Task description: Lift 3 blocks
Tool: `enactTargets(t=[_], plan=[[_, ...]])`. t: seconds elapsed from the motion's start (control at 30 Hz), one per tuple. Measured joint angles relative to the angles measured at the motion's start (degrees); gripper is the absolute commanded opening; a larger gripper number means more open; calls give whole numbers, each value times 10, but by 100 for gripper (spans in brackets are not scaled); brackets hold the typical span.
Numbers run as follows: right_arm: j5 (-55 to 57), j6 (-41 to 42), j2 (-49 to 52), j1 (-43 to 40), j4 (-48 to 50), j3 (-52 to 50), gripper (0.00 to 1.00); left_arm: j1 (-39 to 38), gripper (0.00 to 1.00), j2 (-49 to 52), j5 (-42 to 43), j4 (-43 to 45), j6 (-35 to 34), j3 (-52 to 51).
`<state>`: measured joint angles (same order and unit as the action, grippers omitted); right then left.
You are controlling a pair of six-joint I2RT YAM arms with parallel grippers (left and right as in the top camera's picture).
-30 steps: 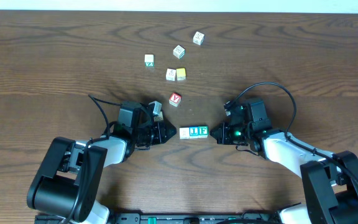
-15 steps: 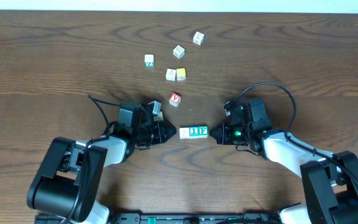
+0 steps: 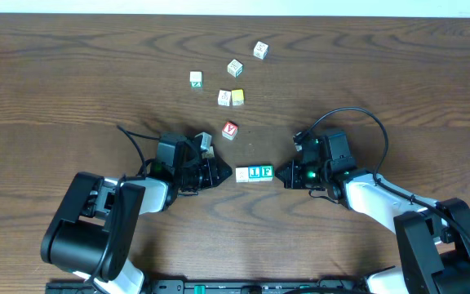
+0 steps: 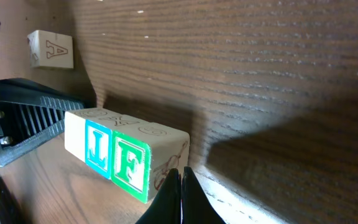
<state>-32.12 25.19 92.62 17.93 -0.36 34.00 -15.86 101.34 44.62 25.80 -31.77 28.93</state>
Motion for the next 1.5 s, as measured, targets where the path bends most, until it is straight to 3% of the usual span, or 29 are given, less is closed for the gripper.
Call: enactTargets(t=[1.5], plan=[[50,-54,0,24,2,0,1,-44,7,2,-19,-24,3,18]])
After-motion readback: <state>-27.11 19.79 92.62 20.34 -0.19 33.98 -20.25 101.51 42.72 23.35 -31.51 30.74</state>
